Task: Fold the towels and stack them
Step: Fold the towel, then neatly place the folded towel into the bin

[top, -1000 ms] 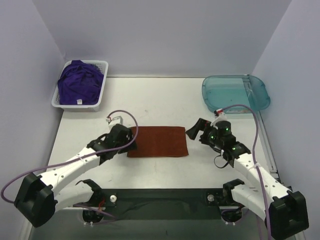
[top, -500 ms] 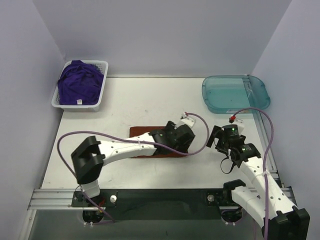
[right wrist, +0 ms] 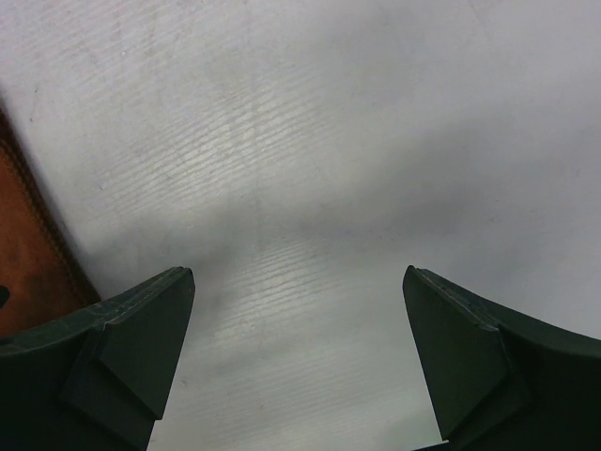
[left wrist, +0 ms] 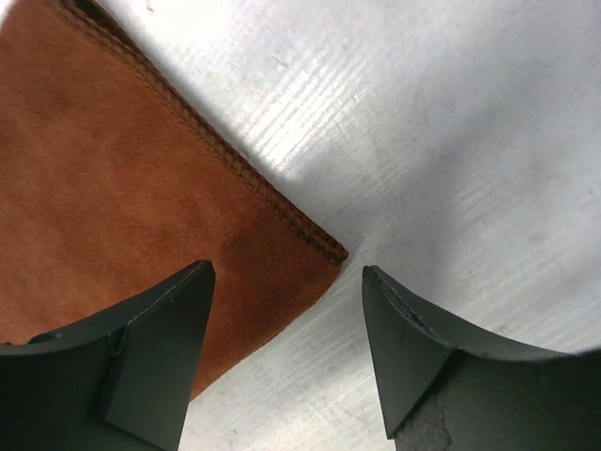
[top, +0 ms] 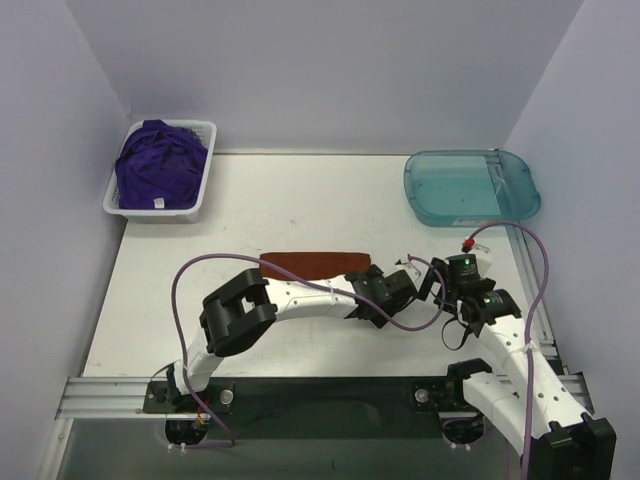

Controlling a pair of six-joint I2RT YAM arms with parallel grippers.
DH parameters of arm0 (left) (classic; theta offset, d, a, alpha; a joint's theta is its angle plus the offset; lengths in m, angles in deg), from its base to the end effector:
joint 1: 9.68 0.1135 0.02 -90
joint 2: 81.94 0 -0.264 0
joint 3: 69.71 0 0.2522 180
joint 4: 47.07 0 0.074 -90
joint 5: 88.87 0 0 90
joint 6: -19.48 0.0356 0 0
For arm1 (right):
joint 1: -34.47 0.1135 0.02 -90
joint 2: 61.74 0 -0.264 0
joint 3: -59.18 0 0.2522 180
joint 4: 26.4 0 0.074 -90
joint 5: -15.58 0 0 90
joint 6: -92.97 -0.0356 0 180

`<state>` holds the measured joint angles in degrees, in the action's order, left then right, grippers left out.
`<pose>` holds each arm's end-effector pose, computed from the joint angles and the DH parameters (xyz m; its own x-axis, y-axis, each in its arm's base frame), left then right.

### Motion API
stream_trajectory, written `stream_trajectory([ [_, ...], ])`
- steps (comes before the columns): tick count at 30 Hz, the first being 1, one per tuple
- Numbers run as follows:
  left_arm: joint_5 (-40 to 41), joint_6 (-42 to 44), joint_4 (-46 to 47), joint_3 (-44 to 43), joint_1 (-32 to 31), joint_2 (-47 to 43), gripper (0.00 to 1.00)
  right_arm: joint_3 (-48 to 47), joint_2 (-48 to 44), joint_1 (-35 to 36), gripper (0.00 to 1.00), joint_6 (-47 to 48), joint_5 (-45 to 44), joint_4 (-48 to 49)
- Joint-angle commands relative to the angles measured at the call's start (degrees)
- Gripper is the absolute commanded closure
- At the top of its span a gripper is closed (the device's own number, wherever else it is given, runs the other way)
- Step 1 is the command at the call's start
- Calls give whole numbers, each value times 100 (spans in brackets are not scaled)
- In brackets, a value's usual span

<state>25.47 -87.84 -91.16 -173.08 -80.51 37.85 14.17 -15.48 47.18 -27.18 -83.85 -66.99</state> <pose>0.1601 -0.4160 0.1787 -0.5092 0.6388 -0.5768 0.6729 0.7133 0.1959 0.1680 0.0319 0.2259 -0.6119 0.3699 -0.6991 0.2421 0.9291 0.2797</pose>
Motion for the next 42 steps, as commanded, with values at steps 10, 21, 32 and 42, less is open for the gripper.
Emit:
stream_trajectory([
  [10,44,-131,-105,-22,-10,502,42,197,-196,-67,0,-78,213,54],
  [21,98,-131,255,417,183,248,89,452,-548,-67,0,-201,758,503],
  [32,-464,-351,993,1348,552,-746,100,839,-320,-181,0,-1114,2049,1566],
  [42,-729,-500,1406,1797,728,-1334,100,1059,1496,-366,0,-2108,3649,3918],
])
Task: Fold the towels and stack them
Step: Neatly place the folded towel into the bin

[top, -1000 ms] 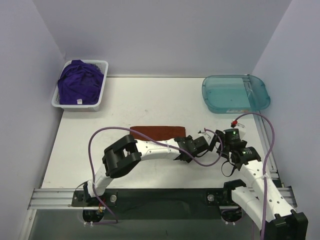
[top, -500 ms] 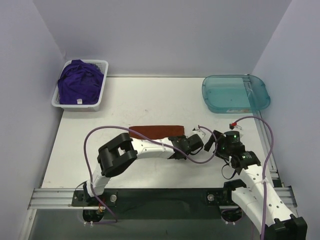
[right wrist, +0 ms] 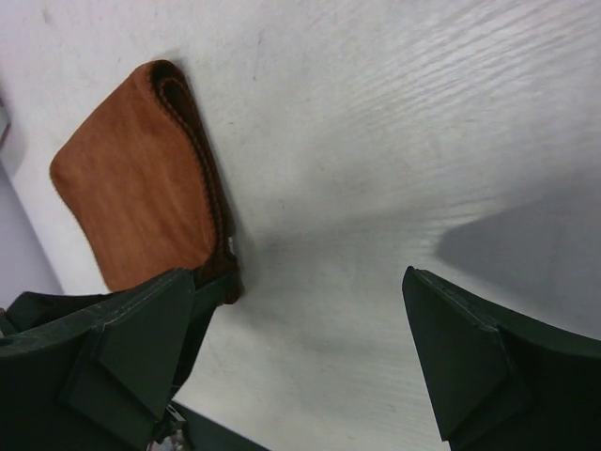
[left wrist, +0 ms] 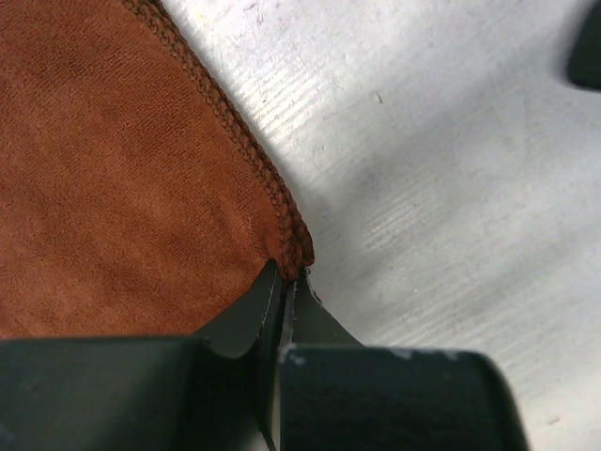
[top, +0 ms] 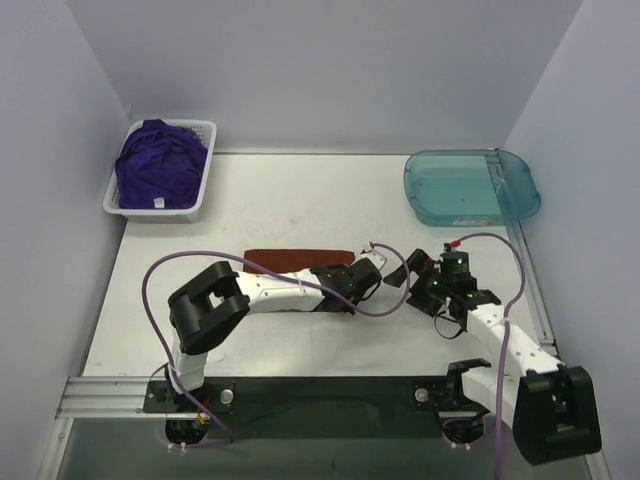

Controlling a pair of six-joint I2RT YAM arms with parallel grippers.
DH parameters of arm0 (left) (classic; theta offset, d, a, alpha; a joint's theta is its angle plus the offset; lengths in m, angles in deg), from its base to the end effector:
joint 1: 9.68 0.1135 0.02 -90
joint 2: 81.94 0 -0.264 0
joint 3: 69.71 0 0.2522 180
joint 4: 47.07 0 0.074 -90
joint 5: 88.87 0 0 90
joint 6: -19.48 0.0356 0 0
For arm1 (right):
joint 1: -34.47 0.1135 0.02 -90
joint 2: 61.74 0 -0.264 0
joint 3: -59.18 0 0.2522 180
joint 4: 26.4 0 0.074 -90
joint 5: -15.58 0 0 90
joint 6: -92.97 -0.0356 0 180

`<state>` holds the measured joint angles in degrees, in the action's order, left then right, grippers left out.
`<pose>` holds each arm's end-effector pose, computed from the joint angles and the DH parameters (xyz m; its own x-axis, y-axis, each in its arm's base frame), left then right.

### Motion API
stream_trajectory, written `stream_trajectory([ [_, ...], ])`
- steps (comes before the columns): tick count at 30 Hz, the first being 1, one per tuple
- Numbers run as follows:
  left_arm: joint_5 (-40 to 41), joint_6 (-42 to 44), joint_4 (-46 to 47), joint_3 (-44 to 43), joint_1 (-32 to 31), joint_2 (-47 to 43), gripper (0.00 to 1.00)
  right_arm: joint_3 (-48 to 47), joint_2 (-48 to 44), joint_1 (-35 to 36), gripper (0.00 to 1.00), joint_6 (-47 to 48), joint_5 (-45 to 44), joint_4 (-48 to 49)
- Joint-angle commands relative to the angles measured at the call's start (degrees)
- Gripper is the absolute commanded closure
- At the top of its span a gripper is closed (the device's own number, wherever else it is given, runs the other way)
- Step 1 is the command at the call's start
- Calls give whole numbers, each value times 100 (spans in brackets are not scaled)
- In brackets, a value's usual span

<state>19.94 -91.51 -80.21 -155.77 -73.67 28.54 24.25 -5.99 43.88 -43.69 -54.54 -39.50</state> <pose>0.1856 -0.3543 0.1657 -0.6231 0.5038 -0.5983 0.5909 0.8044 0.0619 0.1917 0.0440 0.1821 -0.6921 0.5786 -0.4315 0.1038 0.6714 0.7338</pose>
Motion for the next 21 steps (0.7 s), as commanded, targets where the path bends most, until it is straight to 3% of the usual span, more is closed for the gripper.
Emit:
stream_trajectory([
  [1,-211,-142,346,101,70,-430,100,43,760,-36,0,-537,1015,1320],
  [6,-237,-177,426,172,114,-553,100,-159,2069,87,1,-863,1519,2111],
  [21,-264,-238,522,233,176,-791,100,-353,3784,1344,9,-1715,1061,3272],
])
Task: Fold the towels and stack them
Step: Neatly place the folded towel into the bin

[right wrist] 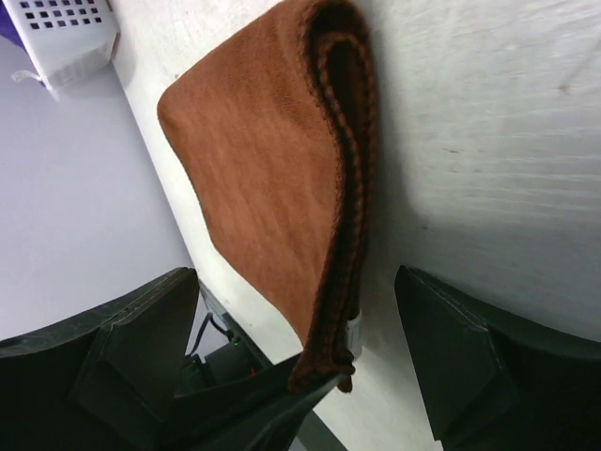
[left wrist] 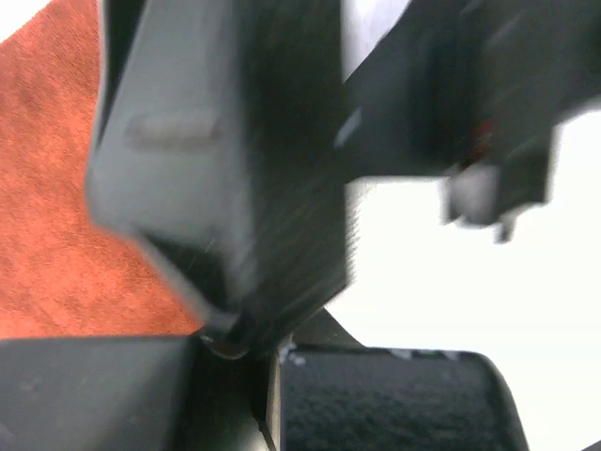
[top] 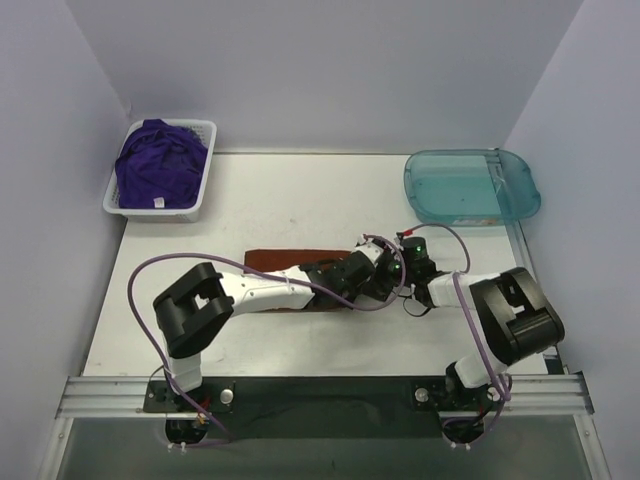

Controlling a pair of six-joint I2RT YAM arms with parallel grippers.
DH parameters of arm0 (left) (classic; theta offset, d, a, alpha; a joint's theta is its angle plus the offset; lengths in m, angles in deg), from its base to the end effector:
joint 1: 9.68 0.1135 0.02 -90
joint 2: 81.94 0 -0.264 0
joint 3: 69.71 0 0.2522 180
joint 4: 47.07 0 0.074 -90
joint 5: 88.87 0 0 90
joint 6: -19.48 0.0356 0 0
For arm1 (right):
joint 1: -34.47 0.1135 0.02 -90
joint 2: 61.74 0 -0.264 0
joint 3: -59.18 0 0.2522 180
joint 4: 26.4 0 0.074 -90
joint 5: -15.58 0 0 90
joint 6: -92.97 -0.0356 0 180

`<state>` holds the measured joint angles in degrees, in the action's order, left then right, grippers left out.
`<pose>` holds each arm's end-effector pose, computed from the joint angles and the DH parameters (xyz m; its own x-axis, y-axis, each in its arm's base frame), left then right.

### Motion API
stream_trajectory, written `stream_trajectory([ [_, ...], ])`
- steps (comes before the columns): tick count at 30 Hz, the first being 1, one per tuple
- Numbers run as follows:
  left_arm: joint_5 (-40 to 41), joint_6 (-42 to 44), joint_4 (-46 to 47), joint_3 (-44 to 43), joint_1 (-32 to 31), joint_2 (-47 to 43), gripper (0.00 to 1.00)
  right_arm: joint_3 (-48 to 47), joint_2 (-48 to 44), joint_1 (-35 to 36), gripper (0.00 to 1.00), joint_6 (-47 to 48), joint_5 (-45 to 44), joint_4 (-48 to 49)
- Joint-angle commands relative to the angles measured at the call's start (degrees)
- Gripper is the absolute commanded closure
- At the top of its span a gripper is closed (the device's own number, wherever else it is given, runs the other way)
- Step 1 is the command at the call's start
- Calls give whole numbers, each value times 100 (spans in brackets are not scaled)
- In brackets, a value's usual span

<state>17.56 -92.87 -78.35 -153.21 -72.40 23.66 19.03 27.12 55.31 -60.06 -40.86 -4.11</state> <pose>0.1873 -0.3413 0.1861 -0.6350 0.4356 -0.6380 0.5770 0.8165 -0.0169 0.2491 0.1159 0.1418 -0.8652 0.4653 -0.1869 0.0263 0.4144 0.9097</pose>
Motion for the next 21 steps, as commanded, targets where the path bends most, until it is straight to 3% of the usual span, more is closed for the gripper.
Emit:
stream_trajectory([
  [1,-34,-103,345,-31,49,-303,100,152,561,210,10,-105,-298,-205],
  [7,-34,-164,363,-58,58,-286,100,-6,1054,341,17,-236,-201,130],
  [10,-17,-226,372,-75,58,-251,100,-85,1239,403,26,-280,-175,244],
  [16,36,-270,398,-251,58,-119,100,-199,1459,465,51,-333,-60,490],
  [21,54,-279,390,-435,58,-5,100,-279,1459,474,77,-246,-69,420],
])
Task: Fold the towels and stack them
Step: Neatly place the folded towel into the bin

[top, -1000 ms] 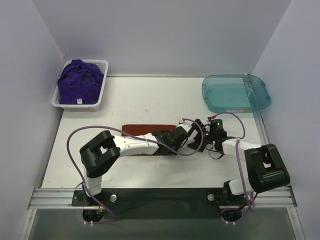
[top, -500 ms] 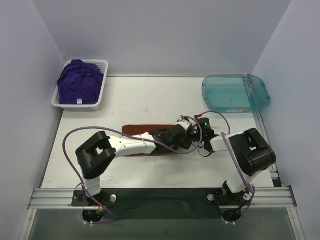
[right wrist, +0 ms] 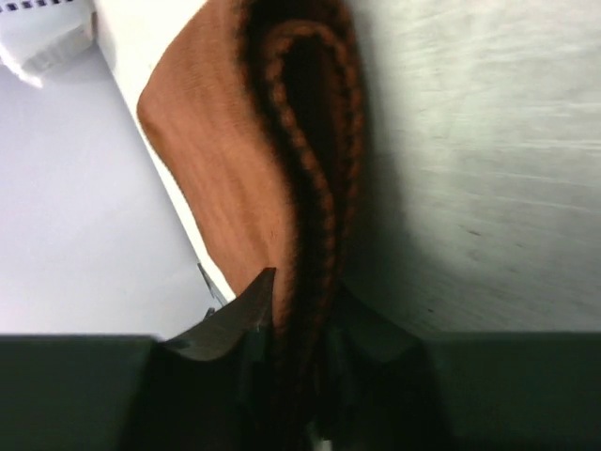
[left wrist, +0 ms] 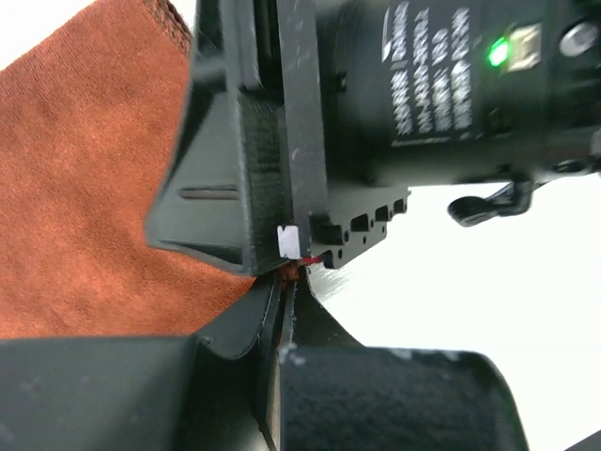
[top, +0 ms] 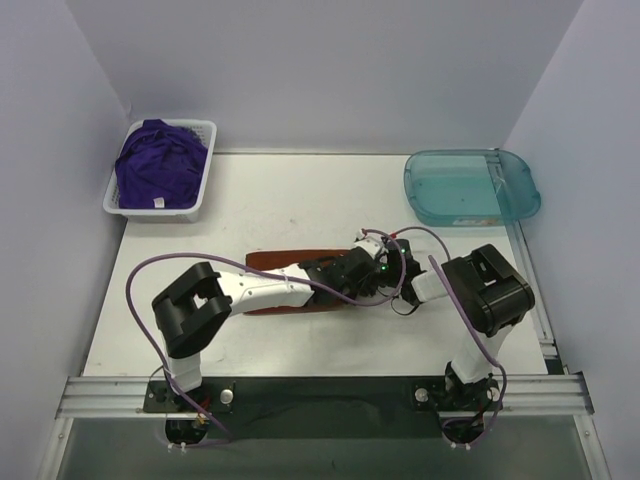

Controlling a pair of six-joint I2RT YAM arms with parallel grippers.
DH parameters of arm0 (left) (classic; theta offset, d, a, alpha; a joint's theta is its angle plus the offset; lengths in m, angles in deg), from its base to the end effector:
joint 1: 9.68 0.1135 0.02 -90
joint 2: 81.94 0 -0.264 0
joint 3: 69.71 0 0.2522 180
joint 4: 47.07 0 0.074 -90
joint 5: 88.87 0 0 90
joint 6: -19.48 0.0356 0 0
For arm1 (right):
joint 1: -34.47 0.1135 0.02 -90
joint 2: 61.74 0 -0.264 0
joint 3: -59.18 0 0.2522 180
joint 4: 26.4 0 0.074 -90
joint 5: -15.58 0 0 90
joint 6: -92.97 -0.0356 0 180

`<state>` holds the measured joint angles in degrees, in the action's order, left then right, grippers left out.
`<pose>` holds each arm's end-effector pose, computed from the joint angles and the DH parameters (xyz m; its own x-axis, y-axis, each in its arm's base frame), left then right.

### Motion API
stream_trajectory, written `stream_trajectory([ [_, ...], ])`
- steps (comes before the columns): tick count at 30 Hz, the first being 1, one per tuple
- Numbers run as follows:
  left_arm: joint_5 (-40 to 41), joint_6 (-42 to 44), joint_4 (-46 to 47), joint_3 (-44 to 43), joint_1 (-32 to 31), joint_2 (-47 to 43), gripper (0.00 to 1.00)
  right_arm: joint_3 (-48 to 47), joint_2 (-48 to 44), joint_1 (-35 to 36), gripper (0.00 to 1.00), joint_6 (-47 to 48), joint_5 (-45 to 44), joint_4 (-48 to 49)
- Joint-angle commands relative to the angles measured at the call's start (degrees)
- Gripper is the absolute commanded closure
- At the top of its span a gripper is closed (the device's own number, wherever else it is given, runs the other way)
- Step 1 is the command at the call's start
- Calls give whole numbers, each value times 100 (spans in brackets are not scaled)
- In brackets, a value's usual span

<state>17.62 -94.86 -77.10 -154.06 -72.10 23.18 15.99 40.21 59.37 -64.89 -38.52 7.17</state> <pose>0.1909 -0.3437 0.1951 -0.6430 0.3773 -0.6665 0.5508 0.8325 -0.0601 0.2620 0.1446 0.1124 -0.9072 0.4061 -0.1099 0.0477 0.3587 0.9322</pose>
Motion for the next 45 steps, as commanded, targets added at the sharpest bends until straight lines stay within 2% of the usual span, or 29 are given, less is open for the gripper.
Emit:
stream_trajectory([
  [1,21,-89,282,-350,36,52,100,8,150,67,81,272,-312,-743],
  [2,12,-106,274,-368,36,44,98,-36,123,67,92,316,-320,-839],
  [3,3,-124,265,-359,36,26,96,-63,114,50,96,421,-320,-918],
  [4,-23,-133,265,-342,36,0,87,-98,97,41,100,474,-347,-988],
  [7,-84,-159,239,-263,45,-184,68,-273,18,-12,100,747,-382,-1331],
  [8,-102,-185,195,-236,54,-255,53,-326,-34,-29,100,834,-391,-1549],
  [10,-164,-212,151,-140,80,-509,38,-572,-96,-91,100,1167,-426,-1822],
  [11,-164,-229,98,-96,115,-606,24,-660,-149,-109,100,1300,-461,-2181],
  [14,-277,-308,-59,166,264,-1298,13,-1213,-228,-249,100,1924,-610,-3015],
  [16,-462,-361,-183,334,597,-1633,4,-1712,-237,-337,100,2284,-689,-3439],
  [21,-822,-300,-807,1053,1748,-2976,3,-2750,-132,-776,100,3304,-952,-4626],
  [22,-840,-247,-877,1151,2289,-3171,3,-2918,-106,-838,100,3444,-979,-4706],
  [23,-858,-134,-999,1266,2495,-3556,3,-3285,-18,-908,100,3541,-1014,-5020],
  [25,-919,7,-1062,1608,3257,-3884,3,-3682,88,-1101,100,3893,-1129,-5303],
  [29,-1148,323,-940,2224,4147,-4403,3,-4956,508,-1365,100,4639,-1532,-6277],
  [31,-1288,377,-895,2452,4324,-4430,3,-5616,641,-1523,100,5051,-1778,-6455],
  [37,-1500,509,-957,2260,4519,-4175,3,-7257,1256,-1989,100,5712,-2096,-7096],
  [41,-1465,544,-966,2339,4536,-4149,2,-7981,1651,-2235,100,6308,-2244,-7316],
  [45,-1438,544,-983,2356,4536,-4061,3,-8622,1959,-2411,100,6968,-2797,-7554],
])
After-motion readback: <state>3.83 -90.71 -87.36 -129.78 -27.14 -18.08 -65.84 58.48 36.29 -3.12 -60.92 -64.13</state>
